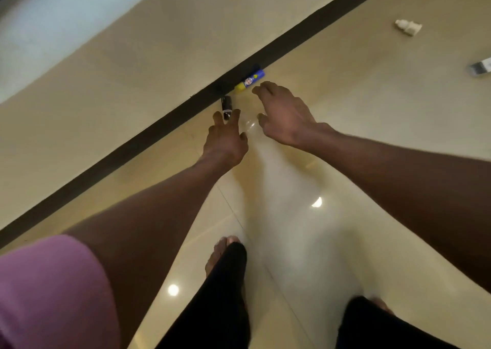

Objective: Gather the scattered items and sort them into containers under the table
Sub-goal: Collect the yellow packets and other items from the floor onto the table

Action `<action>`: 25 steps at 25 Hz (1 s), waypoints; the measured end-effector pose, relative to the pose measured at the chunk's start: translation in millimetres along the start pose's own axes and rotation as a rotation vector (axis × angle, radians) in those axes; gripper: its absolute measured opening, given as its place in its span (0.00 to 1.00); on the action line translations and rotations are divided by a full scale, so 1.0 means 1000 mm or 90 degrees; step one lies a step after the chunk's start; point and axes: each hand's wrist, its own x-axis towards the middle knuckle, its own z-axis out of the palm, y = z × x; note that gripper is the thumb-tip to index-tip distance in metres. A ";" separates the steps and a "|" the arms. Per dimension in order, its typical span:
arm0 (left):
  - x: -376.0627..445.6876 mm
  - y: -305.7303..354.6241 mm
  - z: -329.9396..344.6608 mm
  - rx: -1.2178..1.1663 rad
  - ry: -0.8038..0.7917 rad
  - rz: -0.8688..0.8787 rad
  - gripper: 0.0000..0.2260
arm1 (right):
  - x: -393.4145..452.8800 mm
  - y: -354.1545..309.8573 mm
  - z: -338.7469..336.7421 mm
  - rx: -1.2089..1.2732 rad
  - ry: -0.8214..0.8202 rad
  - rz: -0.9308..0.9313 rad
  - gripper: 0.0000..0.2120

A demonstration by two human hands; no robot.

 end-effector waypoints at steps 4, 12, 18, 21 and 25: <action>0.051 -0.028 0.023 -0.017 0.091 0.049 0.24 | 0.073 0.005 0.033 -0.076 -0.037 0.008 0.36; 0.077 -0.050 0.033 -0.102 0.129 0.080 0.11 | 0.111 0.017 0.074 -0.148 0.074 0.057 0.26; -0.025 -0.016 0.032 -0.128 -0.086 0.025 0.31 | -0.026 0.024 0.074 0.090 -0.038 0.242 0.14; -0.076 0.009 0.012 -0.130 -0.096 0.043 0.25 | -0.087 0.014 0.040 0.205 0.025 0.306 0.13; -0.167 0.070 -0.046 -0.221 -0.059 0.052 0.20 | -0.183 -0.018 -0.046 0.340 0.120 0.383 0.18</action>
